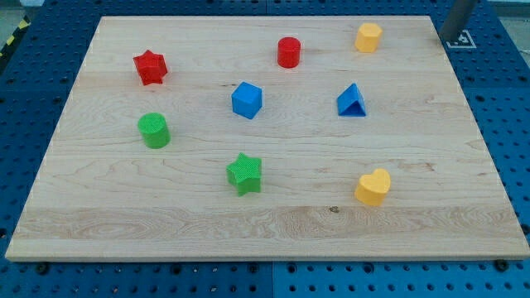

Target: Move your arm closer to the yellow hexagon

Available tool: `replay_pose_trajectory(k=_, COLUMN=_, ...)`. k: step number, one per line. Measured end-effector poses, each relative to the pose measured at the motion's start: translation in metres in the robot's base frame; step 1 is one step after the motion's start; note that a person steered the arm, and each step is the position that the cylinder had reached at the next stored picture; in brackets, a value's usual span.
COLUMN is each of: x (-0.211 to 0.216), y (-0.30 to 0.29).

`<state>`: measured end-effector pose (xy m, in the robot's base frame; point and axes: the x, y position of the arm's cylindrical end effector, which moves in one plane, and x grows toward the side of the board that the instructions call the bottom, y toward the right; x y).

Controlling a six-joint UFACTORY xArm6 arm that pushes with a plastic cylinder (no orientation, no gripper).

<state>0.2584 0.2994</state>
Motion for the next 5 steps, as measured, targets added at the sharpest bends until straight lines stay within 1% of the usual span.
replay_pose_trajectory(k=4, x=0.005, y=-0.009)
replay_pose_trajectory(k=5, x=0.005, y=-0.041)
